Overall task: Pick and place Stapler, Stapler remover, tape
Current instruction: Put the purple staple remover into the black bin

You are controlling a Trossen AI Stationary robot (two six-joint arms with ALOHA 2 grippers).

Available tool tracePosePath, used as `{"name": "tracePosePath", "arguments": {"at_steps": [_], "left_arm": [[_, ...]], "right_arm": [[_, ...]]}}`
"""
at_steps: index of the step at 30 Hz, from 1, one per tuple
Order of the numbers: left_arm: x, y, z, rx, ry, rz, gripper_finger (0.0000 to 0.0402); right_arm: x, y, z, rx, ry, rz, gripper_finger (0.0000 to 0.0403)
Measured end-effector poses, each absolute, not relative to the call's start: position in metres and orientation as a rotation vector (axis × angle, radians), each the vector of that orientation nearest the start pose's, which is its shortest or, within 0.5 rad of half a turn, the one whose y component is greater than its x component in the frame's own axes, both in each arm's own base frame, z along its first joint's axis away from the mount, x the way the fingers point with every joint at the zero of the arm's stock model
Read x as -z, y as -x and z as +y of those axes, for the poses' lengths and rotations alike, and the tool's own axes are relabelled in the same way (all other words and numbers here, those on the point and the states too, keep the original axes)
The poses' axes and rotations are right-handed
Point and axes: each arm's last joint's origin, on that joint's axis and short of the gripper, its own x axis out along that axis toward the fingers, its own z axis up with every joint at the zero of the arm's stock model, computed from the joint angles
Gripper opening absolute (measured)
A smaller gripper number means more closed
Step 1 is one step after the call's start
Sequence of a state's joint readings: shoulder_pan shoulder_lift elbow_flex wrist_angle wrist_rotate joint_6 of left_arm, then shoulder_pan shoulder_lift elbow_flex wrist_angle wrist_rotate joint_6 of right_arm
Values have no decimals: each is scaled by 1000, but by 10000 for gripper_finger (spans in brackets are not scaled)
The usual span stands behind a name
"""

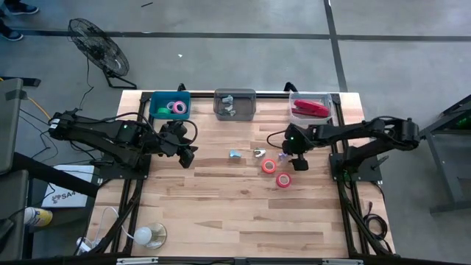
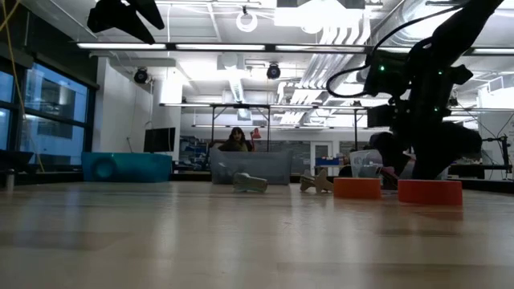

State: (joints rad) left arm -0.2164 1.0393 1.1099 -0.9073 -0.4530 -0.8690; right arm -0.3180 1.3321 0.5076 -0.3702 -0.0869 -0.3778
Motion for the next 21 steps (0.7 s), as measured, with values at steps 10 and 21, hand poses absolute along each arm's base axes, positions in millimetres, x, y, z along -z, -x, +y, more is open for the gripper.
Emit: {"name": "tracePosePath", "arguments": {"at_steps": [10, 21], "left_arm": [[-339, -187, -28, -541, 544, 631, 182], [-339, -188, -28, -541, 544, 631, 182]], "right_arm": [[-129, -198, -62, -24, 88, 1166, 270], [-129, -198, -63, 3, 115, 1179, 180]]}}
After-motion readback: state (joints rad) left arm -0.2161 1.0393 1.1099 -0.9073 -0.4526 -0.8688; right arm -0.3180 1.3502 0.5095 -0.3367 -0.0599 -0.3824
